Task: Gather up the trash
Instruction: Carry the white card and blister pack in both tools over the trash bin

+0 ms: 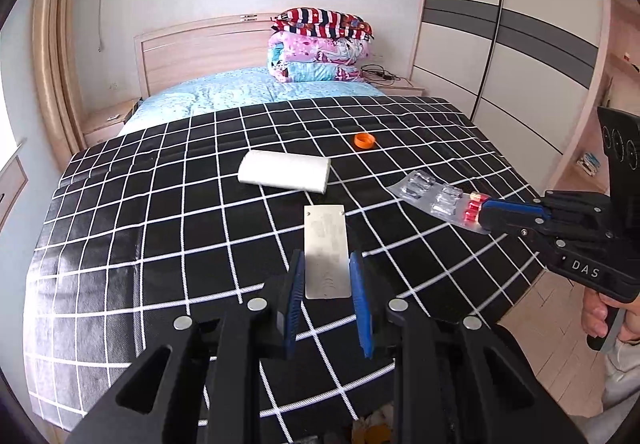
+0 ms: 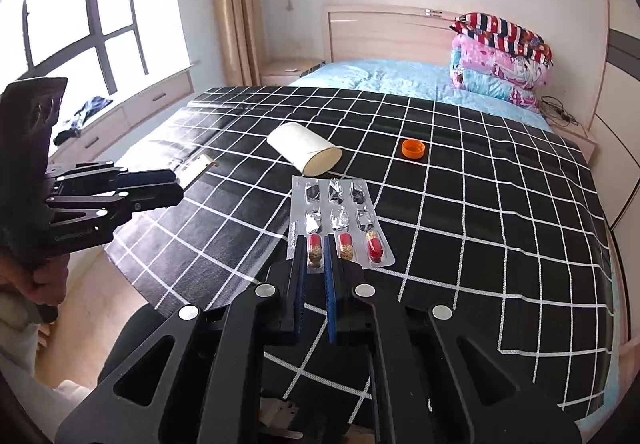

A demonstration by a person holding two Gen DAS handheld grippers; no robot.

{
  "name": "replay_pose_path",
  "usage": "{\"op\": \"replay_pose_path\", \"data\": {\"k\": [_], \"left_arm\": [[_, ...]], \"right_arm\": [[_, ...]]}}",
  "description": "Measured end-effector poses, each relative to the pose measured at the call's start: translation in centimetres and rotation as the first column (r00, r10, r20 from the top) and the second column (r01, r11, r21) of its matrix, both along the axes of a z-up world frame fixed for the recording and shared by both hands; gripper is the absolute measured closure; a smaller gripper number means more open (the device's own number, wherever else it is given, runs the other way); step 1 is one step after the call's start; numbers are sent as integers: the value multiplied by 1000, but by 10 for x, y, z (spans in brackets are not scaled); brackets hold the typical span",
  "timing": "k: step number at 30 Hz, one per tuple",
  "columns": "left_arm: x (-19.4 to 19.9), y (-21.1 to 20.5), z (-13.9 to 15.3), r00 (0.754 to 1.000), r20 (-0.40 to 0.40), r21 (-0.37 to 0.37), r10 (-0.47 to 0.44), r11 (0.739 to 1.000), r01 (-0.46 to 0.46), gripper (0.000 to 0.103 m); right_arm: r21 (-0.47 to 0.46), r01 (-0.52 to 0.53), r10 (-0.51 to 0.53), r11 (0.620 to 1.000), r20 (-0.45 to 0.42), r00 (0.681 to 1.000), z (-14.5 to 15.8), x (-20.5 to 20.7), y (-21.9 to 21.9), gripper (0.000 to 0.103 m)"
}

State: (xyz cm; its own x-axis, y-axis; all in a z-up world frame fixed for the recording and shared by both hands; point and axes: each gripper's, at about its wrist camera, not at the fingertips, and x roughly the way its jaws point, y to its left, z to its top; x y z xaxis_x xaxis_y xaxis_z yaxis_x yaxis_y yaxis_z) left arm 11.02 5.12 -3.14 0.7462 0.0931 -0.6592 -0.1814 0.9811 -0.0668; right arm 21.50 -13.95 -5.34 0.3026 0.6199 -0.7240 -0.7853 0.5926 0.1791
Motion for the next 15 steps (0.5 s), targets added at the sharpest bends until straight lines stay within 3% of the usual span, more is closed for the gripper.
{"op": "replay_pose_path", "data": {"k": [15], "left_arm": [[-34,-30,-11,998,-8,-54,-61,997,61,80]], "right_arm": [[15,-21,21,1000,-58,998,-2,-44,-26,94]]}}
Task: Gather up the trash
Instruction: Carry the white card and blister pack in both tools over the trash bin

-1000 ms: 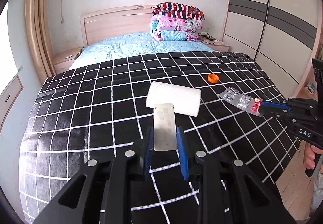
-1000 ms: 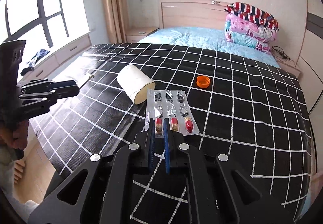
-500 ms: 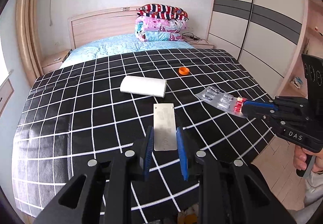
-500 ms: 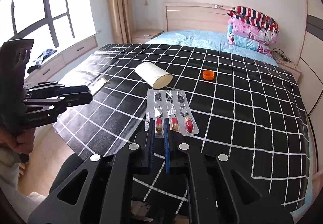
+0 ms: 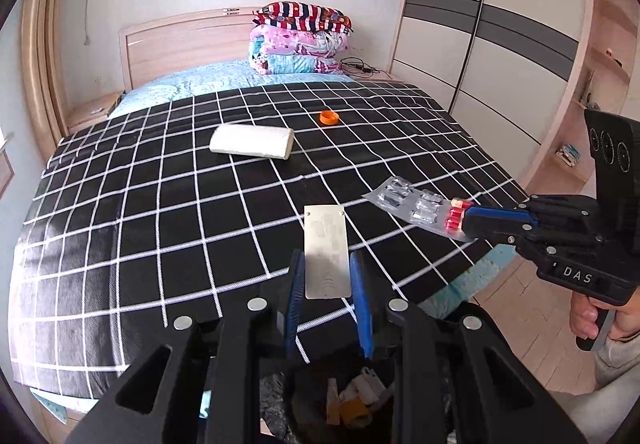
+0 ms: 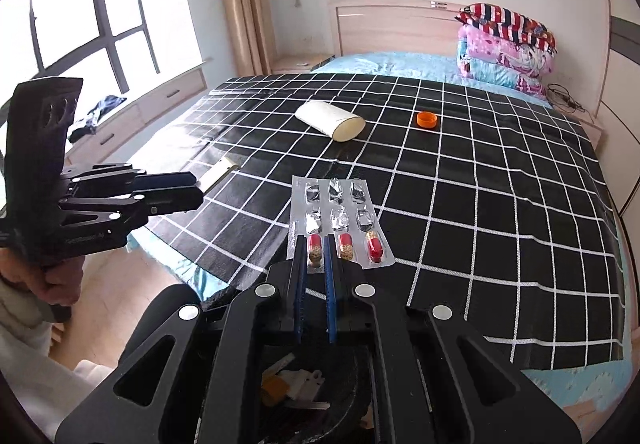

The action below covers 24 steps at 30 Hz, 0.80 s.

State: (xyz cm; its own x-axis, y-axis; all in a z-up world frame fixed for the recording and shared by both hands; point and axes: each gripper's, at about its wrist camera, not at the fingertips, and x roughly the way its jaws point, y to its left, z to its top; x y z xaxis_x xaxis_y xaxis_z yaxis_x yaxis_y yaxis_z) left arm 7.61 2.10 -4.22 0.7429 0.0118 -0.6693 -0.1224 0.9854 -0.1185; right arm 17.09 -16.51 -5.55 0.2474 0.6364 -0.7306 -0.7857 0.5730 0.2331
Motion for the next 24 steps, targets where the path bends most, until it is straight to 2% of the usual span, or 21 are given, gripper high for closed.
{"op": "replay_pose_path", "data": {"k": [12,24], "left_arm": [[-29,-14,-16,999,-34,-26,-17,1000,16,80],[-55,-31,-26,995,-75,-39,-65,997,62,80]], "right_arm": [[-8,-31,31,999,-55,998,-1,-39,-17,94],[-32,-127,123,991,-105,987,-5,-81,-17,94]]}}
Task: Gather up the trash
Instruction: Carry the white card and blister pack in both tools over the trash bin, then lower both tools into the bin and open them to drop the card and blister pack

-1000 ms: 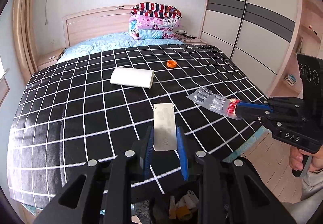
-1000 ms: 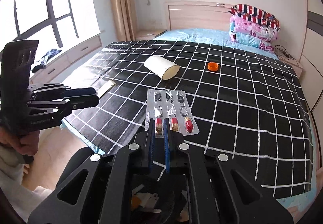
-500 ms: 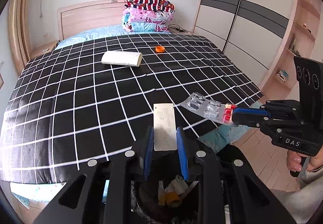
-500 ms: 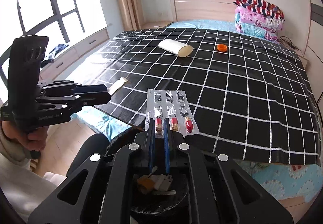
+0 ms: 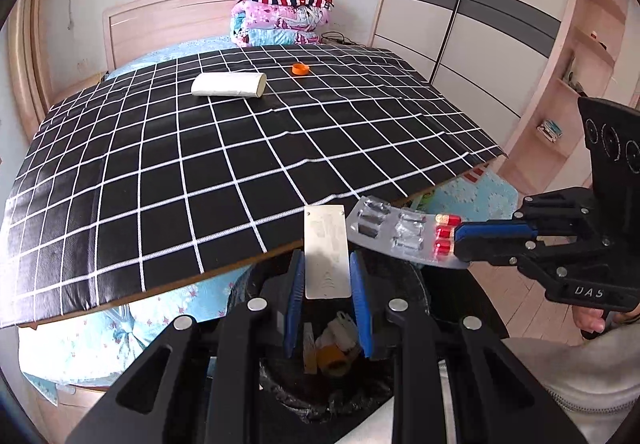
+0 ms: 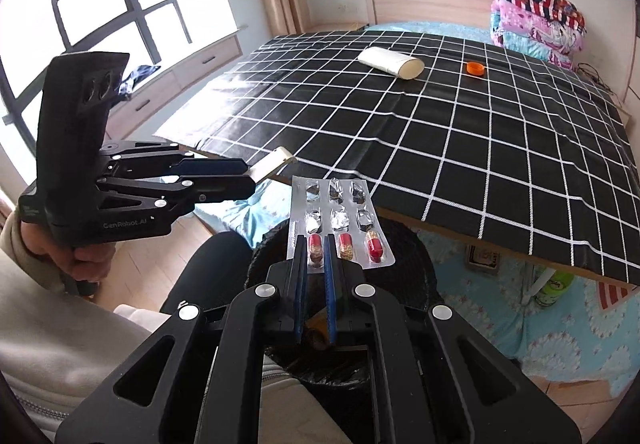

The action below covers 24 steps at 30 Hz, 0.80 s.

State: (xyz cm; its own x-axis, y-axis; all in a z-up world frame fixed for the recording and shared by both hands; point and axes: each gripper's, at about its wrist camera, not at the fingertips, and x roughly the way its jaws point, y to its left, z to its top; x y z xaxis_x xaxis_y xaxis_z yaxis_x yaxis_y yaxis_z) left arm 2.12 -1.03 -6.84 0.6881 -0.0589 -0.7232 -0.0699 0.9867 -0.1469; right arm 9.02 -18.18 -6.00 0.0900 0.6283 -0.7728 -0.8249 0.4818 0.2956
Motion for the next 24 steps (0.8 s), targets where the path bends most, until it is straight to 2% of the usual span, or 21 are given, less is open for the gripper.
{"op": "replay_pose_path", "data": {"k": [10,24], "left_arm": [[-6,-6,-25,997,-71,-37,-29,999,26,80],[8,6,-92,974,-223,-109,-26,994,2,80]], "right_arm": [[-52,-27,24,998,-62,998,-24,-8,-1,94],[-170,-39,10,985,-172,985,-92,-1,11,94]]}}
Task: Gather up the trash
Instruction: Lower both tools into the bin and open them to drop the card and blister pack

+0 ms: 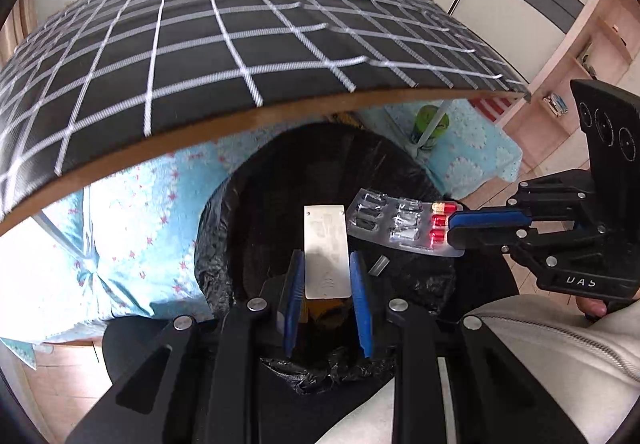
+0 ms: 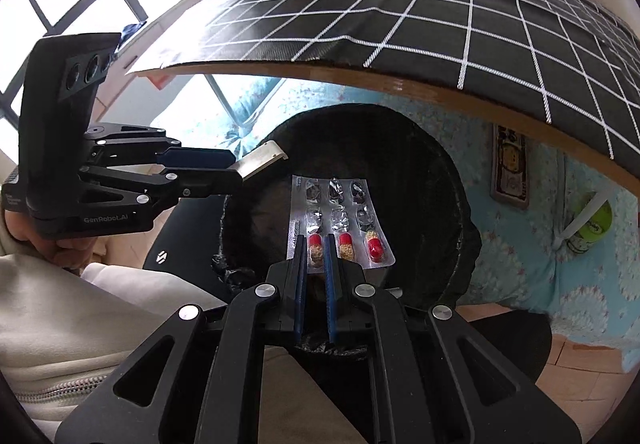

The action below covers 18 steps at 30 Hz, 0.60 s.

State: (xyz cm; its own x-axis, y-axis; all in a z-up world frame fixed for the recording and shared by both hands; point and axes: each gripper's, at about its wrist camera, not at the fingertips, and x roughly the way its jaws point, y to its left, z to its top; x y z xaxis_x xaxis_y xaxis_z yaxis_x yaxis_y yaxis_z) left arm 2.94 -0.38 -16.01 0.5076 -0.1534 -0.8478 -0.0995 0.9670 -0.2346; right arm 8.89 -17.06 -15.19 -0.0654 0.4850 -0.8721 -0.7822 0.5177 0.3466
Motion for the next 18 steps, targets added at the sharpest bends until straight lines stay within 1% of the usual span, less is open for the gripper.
{"op": "replay_pose_path", "data": {"k": [9,18], "left_arm": [[15,6,-36,997,-82,-32,7,999,-9,80],[24,6,-52,993,-115,-72,8,997,-17,80]], "right_arm": [[-70,12,-15,997,-51,999,-41,11,12,94],[-100,22,-30,995,-83,996,-62,16,18,94]]}}
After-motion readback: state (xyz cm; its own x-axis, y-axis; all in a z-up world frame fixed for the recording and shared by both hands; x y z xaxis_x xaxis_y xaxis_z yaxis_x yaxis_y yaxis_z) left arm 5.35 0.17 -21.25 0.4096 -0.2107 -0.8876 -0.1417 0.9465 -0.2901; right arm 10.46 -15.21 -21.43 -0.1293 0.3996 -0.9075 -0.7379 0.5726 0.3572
